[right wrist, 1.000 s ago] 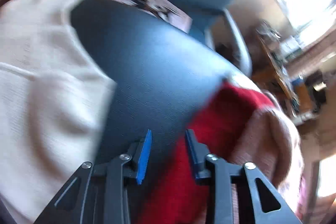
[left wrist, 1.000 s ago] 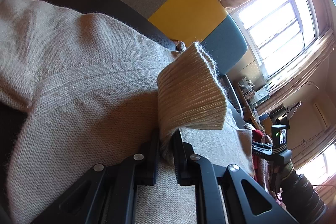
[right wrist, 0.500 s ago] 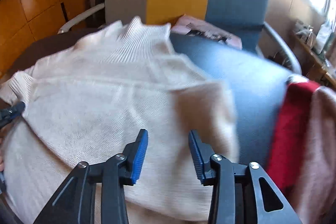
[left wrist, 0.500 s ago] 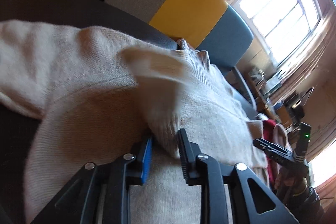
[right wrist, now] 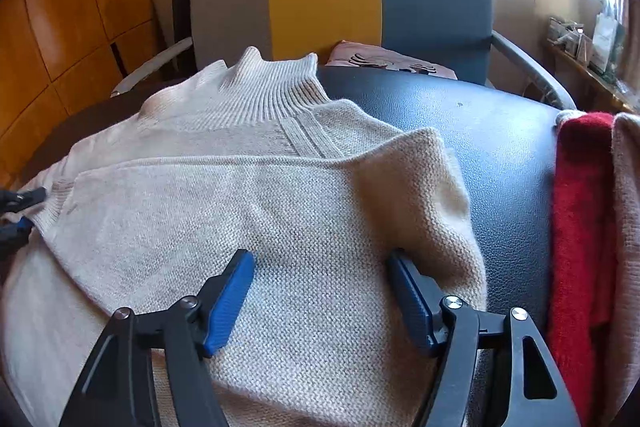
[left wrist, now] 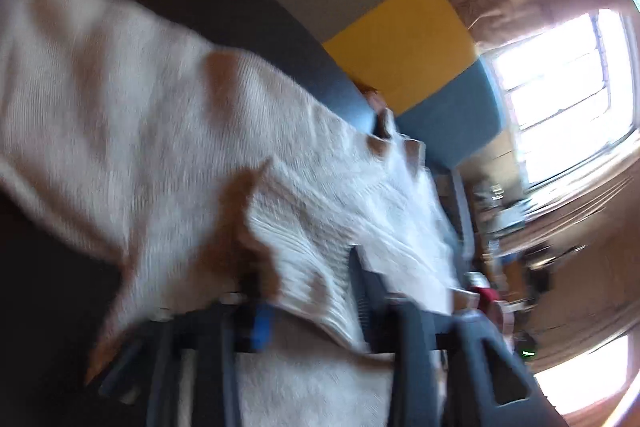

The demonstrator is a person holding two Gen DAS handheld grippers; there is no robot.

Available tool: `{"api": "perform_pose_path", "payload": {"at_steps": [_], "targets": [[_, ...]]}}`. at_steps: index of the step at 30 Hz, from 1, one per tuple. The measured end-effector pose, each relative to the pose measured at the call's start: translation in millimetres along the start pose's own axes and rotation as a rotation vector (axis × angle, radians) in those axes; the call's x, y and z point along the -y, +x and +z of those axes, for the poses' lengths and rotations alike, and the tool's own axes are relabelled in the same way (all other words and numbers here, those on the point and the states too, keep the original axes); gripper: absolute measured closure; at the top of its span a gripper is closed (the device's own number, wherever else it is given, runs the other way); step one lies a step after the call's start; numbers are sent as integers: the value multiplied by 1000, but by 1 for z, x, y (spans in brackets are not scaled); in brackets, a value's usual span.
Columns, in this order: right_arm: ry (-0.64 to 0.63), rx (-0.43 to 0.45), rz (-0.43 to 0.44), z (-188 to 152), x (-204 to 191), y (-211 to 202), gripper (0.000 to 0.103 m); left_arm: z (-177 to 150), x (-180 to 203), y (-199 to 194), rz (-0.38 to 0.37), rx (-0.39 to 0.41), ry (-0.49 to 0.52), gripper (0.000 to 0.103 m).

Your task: Fold clothes

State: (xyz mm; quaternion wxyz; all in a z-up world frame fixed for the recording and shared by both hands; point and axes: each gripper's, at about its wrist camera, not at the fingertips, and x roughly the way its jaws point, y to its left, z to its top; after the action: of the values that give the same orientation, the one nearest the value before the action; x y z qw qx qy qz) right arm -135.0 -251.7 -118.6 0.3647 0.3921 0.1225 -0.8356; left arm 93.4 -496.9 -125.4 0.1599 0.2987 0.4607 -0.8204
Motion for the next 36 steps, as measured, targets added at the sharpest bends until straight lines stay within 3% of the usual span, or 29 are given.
{"api": "perform_pose_path", "payload": {"at_steps": [2,5,6,8,10,13,15,17,19,22,24,27,28,30,31,33,36], "targets": [[31,14,-45,-1,3,-4,38,2,15,1,24,15,72,98],[176,45,-130,-5,29,-12,60,-6,23,-1,82,33,149,98],[226,50,-125,-8,37,-15,62,-10,24,0,108,33,173,98],[273,51,-105,-9,46,-17,61,-19,19,10,168,20,222,96],[243,43,-129,-6,40,-16,59,-23,20,9,179,27,238,94],[217,40,-139,-6,35,-15,54,-22,31,-2,256,79,224,82],[232,49,-108,-7,39,-17,52,-24,45,-12,284,145,257,80],[245,55,-79,-6,44,-18,52,-27,61,-21,279,194,305,78],[230,55,-58,0,44,-19,53,-32,78,-20,252,196,380,77],[156,89,-43,15,36,-29,53,-41,95,1,251,143,490,77],[128,76,-27,29,36,-21,53,-41,97,19,255,99,512,77],[150,-20,94,43,42,7,52,-46,91,43,274,30,525,76],[154,-48,87,44,46,16,52,-49,88,51,282,14,527,76],[151,-13,-37,40,56,24,67,-49,87,51,263,20,517,75],[178,10,-49,37,62,24,71,-48,84,50,251,19,507,75],[277,37,-32,32,78,22,89,-47,80,49,229,20,491,75],[325,52,-8,30,85,21,89,-48,78,50,218,25,482,75]]}}
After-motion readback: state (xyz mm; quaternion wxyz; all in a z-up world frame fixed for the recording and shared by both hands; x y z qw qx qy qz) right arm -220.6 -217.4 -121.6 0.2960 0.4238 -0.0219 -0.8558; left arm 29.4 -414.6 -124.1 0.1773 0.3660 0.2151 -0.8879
